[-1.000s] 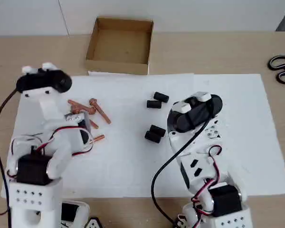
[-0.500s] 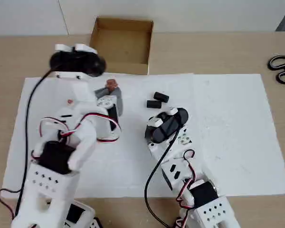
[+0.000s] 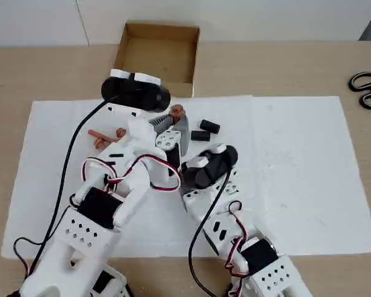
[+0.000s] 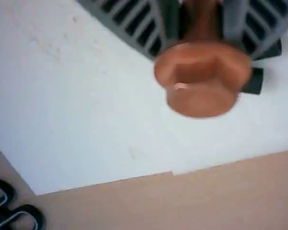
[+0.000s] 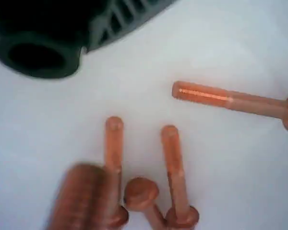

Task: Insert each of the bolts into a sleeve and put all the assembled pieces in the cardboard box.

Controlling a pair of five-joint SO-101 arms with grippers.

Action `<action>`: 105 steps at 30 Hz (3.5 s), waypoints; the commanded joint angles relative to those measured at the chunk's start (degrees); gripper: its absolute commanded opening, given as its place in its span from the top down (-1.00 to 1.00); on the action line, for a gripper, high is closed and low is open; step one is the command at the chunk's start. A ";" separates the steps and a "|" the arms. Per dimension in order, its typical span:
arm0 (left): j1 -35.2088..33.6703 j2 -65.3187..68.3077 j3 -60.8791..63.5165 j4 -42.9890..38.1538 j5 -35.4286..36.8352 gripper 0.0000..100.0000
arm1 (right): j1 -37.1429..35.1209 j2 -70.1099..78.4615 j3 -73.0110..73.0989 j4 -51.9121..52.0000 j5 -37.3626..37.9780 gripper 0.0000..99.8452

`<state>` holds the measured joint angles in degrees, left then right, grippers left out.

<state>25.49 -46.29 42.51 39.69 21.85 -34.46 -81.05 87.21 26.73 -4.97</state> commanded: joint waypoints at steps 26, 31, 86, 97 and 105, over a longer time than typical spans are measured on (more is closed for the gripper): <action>0.53 -1.49 11.12 -11.60 5.19 0.99 | -0.75 -3.30 -0.18 -1.19 -0.44 0.95; 0.53 -6.33 11.38 -8.00 5.19 0.99 | -0.66 -3.30 -0.18 -1.19 -0.44 0.95; 3.43 -7.03 17.63 -1.85 7.03 0.99 | -0.66 -3.30 -0.09 -1.19 -0.44 0.95; 3.69 -7.03 17.80 0.79 7.03 0.99 | -0.66 -3.30 -0.09 -1.10 -0.44 0.95; 5.45 -7.03 17.63 2.90 6.95 0.94 | -0.66 -3.30 -0.09 -1.10 -0.44 0.95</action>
<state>30.68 -52.44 60.53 41.54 28.53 -35.16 -83.25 87.47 26.81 -5.14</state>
